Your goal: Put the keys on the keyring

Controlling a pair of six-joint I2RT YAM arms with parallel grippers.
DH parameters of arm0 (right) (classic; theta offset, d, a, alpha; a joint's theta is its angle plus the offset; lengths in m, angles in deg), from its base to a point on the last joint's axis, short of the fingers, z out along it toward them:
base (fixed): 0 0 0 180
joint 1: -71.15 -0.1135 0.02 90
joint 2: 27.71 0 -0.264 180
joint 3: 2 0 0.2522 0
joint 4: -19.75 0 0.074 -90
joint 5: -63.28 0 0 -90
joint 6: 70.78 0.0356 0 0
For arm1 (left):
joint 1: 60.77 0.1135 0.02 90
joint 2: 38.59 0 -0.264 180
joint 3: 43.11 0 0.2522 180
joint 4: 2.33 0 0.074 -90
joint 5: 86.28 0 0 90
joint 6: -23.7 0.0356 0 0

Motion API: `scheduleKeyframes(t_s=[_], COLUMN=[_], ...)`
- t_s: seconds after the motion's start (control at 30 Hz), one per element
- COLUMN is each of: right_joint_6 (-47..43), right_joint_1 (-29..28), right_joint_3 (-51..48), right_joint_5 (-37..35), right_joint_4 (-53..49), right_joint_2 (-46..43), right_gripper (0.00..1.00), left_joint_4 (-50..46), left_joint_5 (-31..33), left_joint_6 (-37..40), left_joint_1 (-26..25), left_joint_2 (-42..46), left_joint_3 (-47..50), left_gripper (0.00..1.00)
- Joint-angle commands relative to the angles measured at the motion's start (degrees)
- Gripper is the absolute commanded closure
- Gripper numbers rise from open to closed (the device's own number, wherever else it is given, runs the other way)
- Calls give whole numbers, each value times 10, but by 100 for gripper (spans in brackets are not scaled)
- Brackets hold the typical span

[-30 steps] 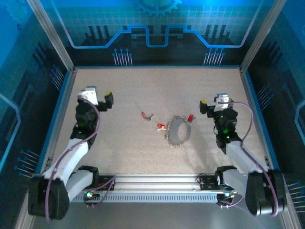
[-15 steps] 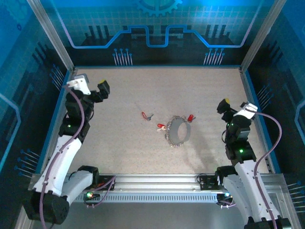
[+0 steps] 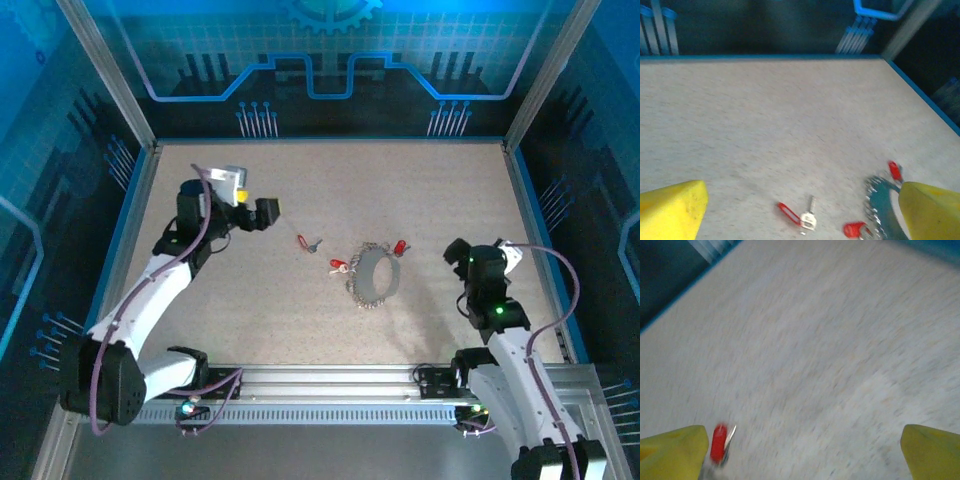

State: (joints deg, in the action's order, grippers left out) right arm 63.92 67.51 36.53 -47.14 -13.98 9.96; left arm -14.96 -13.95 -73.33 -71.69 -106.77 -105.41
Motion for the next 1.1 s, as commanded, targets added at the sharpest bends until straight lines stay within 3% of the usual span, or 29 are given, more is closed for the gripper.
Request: scheduleKeyframes(t_s=[0.0,0.13,0.3,0.63,0.73,0.87,1.07], right_joint_6=[-77,-178,-211,-256,-268,-277,-270], right_joint_1=[-24,-97,-170,-225,-243,-286,-324], right_joint_3=[12,60,134,210,218,225,253], right_joint_5=[172,213,225,335,355,347,298], right_joint_4=[39,31,11,-56,-81,-92,-117], right_joint_2=[37,133,259,420,449,465,504], right_gripper=[0,12,19,42,54,57,60], left_joint_4=[-17,-5,-63,-93,-95,-105,-115], left_joint_5=[-42,-18,-30,6,17,26,166], left_joint_6=[22,-25,-7,12,21,27,20], left_joint_1=[-37,-84,-117,-120,-120,-120,-119], left_joint_2=[-28,-70,-112,-102,-103,-103,-71], left_joint_3=[-28,-24,-61,-71,-71,-77,-63], left_gripper=[1,1,1,1,1,1,1])
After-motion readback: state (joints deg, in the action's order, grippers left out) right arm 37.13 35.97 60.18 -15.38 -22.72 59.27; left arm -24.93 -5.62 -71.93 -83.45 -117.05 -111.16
